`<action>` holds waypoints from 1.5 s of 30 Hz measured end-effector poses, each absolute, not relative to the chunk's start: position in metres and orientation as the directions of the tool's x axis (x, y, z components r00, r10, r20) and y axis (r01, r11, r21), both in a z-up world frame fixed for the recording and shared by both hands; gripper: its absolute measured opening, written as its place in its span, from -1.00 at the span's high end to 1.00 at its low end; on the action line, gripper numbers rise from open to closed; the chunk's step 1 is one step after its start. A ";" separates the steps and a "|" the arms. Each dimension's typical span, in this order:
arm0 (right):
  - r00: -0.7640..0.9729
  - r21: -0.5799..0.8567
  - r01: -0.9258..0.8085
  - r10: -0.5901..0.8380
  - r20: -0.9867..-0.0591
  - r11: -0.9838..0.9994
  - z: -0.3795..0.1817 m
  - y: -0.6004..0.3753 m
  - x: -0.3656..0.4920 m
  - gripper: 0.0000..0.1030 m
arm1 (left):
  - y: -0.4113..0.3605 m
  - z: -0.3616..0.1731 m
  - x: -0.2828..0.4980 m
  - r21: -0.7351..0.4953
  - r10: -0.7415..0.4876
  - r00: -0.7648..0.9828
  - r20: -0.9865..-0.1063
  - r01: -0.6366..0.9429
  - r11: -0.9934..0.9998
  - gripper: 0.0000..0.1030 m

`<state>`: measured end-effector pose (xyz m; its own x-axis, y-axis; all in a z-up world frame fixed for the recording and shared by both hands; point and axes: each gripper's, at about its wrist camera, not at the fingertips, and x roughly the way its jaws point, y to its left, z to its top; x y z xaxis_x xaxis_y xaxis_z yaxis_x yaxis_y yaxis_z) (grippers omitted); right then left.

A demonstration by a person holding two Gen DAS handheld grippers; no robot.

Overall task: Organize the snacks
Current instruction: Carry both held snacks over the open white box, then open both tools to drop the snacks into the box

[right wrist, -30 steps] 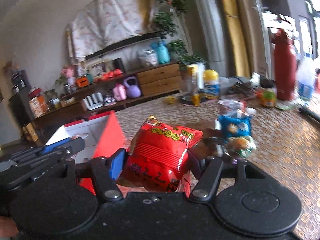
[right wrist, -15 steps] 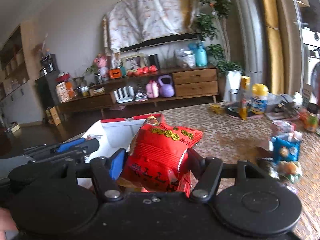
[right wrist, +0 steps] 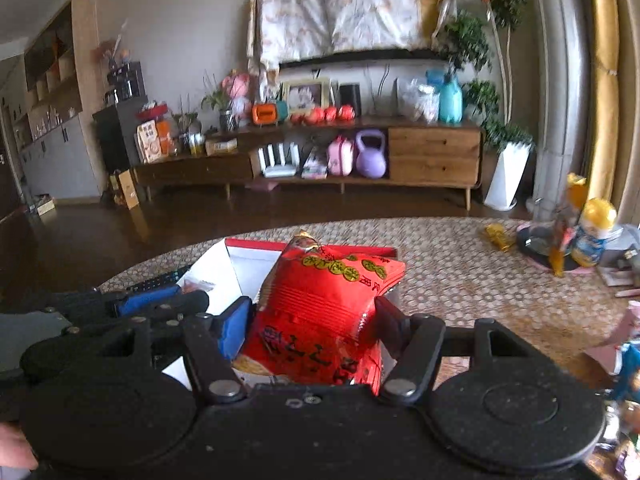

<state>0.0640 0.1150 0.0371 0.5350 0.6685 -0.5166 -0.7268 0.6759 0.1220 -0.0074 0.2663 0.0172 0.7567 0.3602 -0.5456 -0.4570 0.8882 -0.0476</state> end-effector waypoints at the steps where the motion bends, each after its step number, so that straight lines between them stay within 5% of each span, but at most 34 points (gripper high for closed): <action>1: 0.523 0.125 -0.727 0.663 -0.536 0.675 0.035 0.121 0.070 -0.25 | 0.271 0.015 -0.003 -0.059 0.350 0.750 -0.562 -0.458 0.887 0.65; 14: 0.450 0.070 -0.702 0.517 -0.728 0.709 0.000 0.168 0.106 -0.25 | 0.296 -0.014 0.041 -0.047 0.259 0.580 -0.772 -0.458 0.888 0.65; 36: 0.501 -0.026 -0.716 0.486 -0.716 0.698 0.005 0.179 0.102 -0.34 | 0.292 -0.009 0.034 -0.055 0.275 0.576 -0.770 -0.489 0.871 0.61; 42: 0.528 -0.052 -0.713 0.488 -0.695 0.699 0.014 0.175 0.098 -0.40 | 0.288 0.000 0.023 -0.082 0.268 0.597 -0.756 -0.494 0.866 0.47; 44: 0.535 -0.058 -0.716 0.492 -0.687 0.696 0.018 0.174 0.095 -0.41 | 0.287 0.003 0.018 -0.075 0.287 0.591 -0.754 -0.512 0.856 0.15; 45: 0.538 -0.060 -0.716 0.495 -0.683 0.695 0.019 0.173 0.094 -0.43 | 0.287 0.005 0.015 -0.070 0.308 0.584 -0.751 -0.535 0.842 -0.19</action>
<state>0.0942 0.1733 0.0191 0.5376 0.4945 -0.6830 -0.7163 0.6952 -0.0604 0.0147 0.2871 0.0048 0.5836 0.3079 -0.7514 -0.5346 0.8422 -0.0700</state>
